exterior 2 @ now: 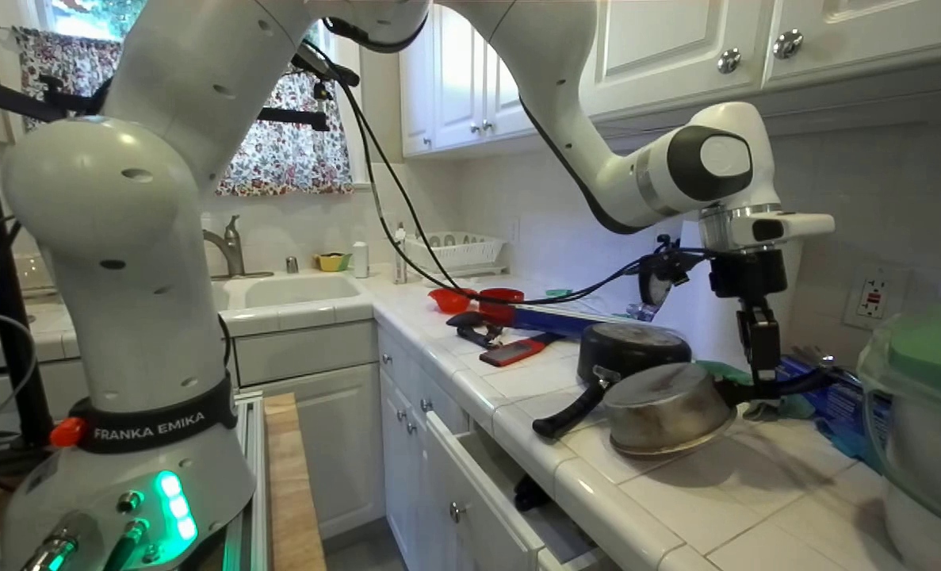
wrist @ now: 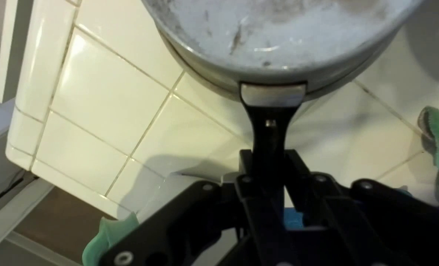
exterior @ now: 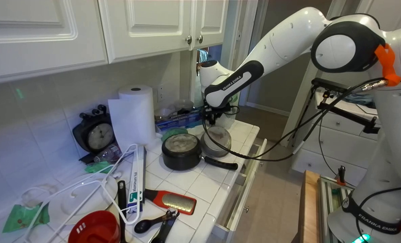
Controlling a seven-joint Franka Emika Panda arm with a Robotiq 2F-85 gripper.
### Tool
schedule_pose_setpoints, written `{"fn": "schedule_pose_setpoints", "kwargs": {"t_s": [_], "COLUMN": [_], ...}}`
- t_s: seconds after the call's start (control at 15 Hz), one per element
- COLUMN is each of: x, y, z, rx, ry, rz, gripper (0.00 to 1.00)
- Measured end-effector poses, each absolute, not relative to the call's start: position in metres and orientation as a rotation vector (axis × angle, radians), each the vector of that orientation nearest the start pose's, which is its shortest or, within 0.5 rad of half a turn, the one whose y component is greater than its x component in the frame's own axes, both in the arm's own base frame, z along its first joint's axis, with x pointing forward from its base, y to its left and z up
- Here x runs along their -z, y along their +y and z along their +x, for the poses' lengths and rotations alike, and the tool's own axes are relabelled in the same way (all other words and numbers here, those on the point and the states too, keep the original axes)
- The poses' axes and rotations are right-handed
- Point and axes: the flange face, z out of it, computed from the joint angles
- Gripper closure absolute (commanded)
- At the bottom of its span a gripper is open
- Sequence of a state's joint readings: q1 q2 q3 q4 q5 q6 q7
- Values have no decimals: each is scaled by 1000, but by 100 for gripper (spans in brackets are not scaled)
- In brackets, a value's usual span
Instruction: Place the silver pot right side up on the black upside down pot
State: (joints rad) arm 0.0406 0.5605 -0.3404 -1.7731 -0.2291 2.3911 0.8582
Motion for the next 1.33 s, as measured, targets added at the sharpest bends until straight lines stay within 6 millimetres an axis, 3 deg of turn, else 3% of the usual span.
{"fn": "schedule_pose_setpoints", "kwargs": {"t_s": [0.6,1.33], "x": [-324,-377], "y": [-146,-116], "z": [649,654], "rx": [394,645], "ry": [1447,1575], "rz": [-3158,-3045], "gripper": [90,90]}}
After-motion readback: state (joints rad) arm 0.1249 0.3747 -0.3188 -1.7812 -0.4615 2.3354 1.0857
